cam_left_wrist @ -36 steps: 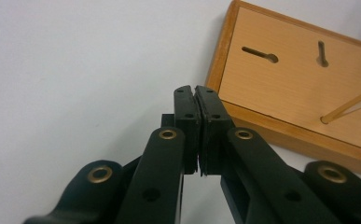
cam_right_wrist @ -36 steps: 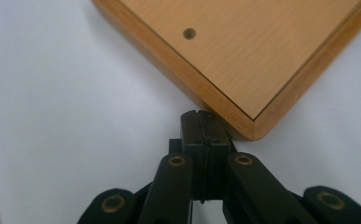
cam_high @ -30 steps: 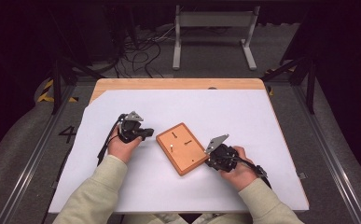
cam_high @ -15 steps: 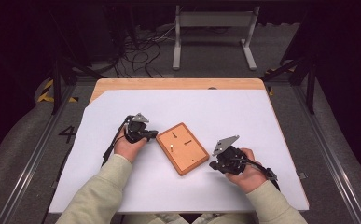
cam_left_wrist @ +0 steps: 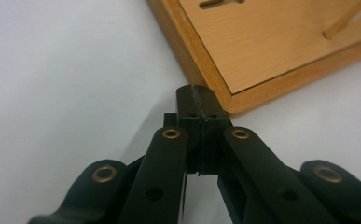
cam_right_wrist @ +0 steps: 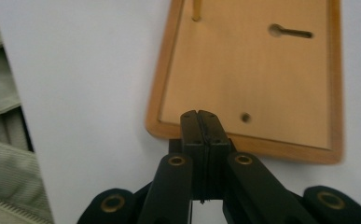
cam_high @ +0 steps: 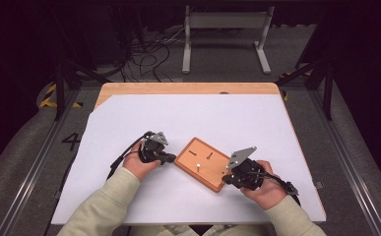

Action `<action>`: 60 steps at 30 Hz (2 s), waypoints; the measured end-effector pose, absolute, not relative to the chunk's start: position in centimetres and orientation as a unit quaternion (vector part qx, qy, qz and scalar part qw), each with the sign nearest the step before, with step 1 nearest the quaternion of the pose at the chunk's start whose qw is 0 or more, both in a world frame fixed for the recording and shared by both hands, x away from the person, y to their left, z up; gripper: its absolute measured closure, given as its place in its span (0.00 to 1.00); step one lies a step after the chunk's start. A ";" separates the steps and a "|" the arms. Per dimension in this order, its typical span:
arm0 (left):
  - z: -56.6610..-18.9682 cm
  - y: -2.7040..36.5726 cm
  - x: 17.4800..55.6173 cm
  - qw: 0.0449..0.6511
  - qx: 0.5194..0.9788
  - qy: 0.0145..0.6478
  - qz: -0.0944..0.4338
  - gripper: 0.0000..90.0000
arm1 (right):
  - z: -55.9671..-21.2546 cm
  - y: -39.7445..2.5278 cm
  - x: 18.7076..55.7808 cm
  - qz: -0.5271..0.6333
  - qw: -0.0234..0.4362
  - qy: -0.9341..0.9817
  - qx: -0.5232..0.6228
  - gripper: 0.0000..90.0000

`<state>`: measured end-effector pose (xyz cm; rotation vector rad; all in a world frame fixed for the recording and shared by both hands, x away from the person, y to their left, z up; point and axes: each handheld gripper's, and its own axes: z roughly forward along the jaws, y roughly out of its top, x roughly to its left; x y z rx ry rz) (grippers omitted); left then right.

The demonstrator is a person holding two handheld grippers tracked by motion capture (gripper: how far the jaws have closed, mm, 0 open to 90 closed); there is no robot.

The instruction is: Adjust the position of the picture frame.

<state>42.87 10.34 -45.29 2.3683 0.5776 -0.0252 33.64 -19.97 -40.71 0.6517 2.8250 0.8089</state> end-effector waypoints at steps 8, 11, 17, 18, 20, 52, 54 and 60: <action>-45.2 10.0 42.5 0.339 0.915 0.219 -0.027 0.99 | -41.8 -18.4 32.2 0.247 0.016 0.952 0.179 1.00; -44.8 10.2 42.5 0.347 0.911 0.222 -0.017 0.95 | -42.0 -17.8 31.6 0.231 0.017 0.959 0.165 1.00; -43.9 11.4 42.5 0.365 0.900 0.239 0.000 0.93 | -42.7 -18.3 32.3 0.210 0.031 0.960 0.185 1.00; -43.9 11.4 42.5 0.365 0.900 0.239 0.000 0.93 | -42.7 -18.3 32.3 0.210 0.031 0.960 0.185 1.00; -43.8 11.7 42.4 0.367 0.898 0.242 0.000 0.93 | -42.7 -18.8 32.7 0.205 0.046 0.958 0.196 1.00; -44.0 13.0 42.4 0.374 0.883 0.282 0.018 0.91 | -43.4 -25.0 41.9 0.238 0.165 0.876 0.386 1.00; -43.9 13.2 42.4 0.376 0.882 0.285 0.023 0.91 | -43.4 -24.2 41.9 0.238 0.167 0.879 0.378 1.00; -43.7 13.7 42.5 0.382 0.876 0.295 0.028 0.91 | -43.6 -21.6 42.1 0.243 0.164 0.888 0.353 1.00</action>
